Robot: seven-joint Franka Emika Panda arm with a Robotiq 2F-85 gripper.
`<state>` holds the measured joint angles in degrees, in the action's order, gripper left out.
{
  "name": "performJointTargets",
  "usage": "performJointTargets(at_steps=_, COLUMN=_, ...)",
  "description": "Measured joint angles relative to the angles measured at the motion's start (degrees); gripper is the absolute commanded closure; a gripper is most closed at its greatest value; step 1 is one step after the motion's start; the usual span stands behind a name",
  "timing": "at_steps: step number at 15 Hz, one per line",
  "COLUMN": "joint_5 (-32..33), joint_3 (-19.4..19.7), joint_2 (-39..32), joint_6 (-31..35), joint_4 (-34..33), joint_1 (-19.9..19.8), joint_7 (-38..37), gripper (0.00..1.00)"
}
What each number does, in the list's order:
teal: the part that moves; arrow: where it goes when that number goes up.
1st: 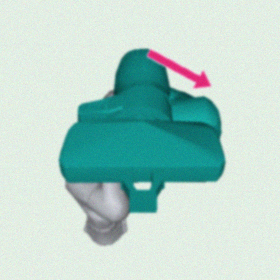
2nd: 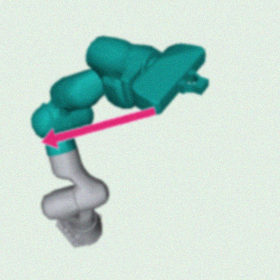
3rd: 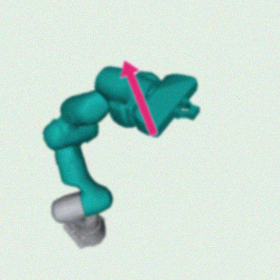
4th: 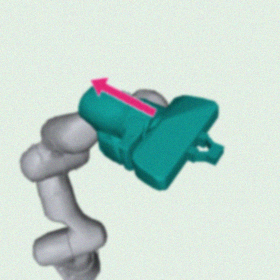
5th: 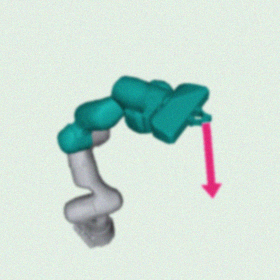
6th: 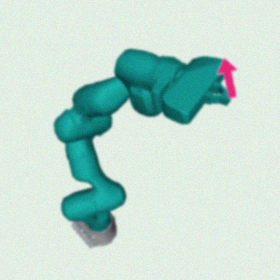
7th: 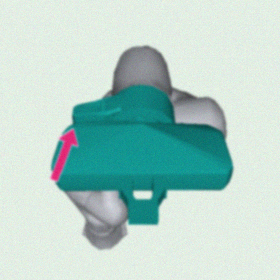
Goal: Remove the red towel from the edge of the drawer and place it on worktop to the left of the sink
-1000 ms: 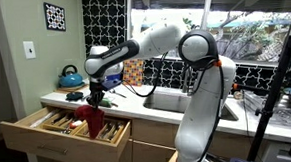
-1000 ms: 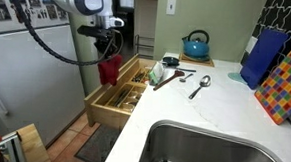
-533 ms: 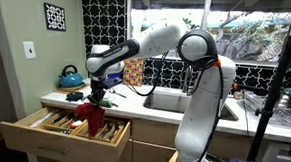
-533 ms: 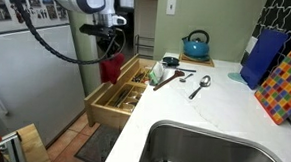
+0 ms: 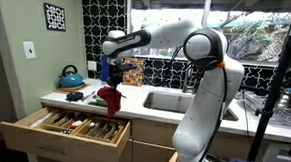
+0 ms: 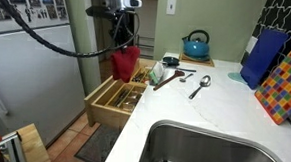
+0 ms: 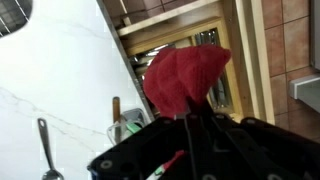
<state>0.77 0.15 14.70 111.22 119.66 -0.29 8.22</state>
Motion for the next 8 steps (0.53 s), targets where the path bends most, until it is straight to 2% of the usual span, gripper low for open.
performJointTargets(at_steps=5, joint_5=0.1, joint_3=0.0, joint_2=-0.1, joint_6=-0.4, joint_4=-0.4, joint_1=0.1, joint_7=0.2, gripper=0.94)
performJointTargets(at_steps=6, joint_5=0.1, joint_3=-0.1, joint_2=-0.2, joint_6=-0.4, joint_4=-0.4, joint_1=0.2, joint_7=0.1, gripper=0.99)
performJointTargets(at_steps=8, joint_5=0.1, joint_3=-0.1, joint_2=-0.3, joint_6=-0.4, joint_4=-0.4, joint_1=0.2, joint_7=0.1, gripper=0.99)
